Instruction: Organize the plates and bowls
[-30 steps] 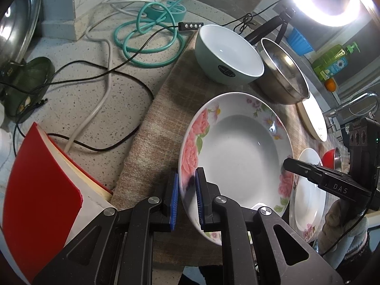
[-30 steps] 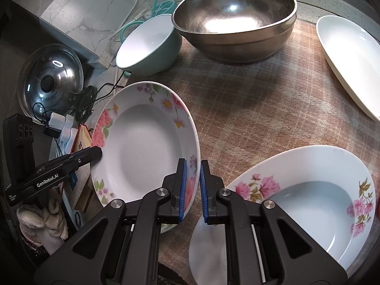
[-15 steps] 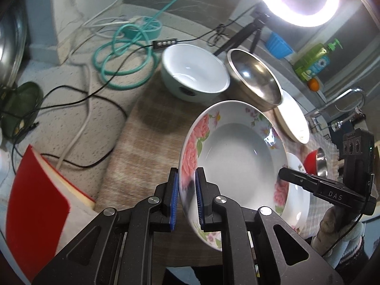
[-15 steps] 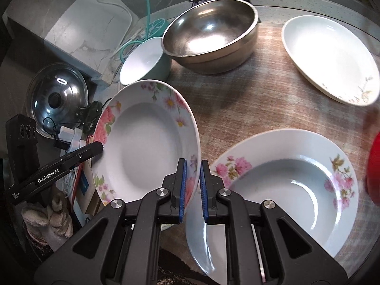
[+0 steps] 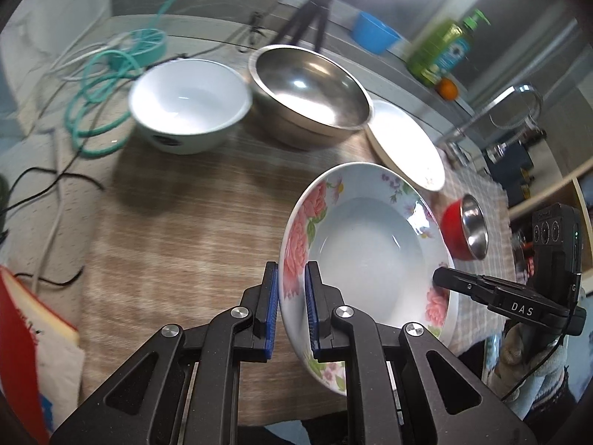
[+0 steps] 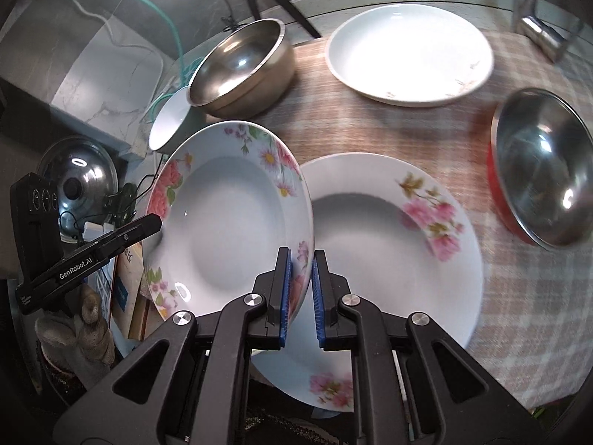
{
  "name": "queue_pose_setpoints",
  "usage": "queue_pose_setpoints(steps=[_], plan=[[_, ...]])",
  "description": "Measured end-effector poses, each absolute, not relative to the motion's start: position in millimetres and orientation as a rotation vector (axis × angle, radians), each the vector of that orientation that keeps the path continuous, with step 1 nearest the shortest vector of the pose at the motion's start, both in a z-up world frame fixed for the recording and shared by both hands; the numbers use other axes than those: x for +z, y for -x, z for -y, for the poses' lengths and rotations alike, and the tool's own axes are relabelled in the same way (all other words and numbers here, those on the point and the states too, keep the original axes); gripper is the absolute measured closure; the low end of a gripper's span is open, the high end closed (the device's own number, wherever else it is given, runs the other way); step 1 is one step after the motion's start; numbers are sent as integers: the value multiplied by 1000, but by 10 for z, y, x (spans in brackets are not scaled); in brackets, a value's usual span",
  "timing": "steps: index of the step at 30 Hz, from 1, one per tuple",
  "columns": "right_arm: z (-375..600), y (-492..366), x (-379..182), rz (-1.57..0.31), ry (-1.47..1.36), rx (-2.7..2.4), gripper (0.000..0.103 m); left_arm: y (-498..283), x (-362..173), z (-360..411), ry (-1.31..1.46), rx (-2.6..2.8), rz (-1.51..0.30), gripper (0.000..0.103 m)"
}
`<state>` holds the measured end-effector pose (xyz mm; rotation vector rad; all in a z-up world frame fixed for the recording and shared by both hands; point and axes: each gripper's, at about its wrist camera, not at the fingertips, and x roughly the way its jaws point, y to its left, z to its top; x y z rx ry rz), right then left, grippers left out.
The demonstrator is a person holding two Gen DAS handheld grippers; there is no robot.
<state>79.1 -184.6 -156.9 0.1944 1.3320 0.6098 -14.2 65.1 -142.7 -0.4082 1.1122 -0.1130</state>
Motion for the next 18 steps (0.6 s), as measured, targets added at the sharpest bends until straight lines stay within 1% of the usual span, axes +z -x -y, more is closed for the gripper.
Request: queue_pose_setpoints(steps=[18], plan=[[2540, -654, -1744, -1366, -239, 456, 91, 16, -1580, 20, 281, -263, -1204, 91]])
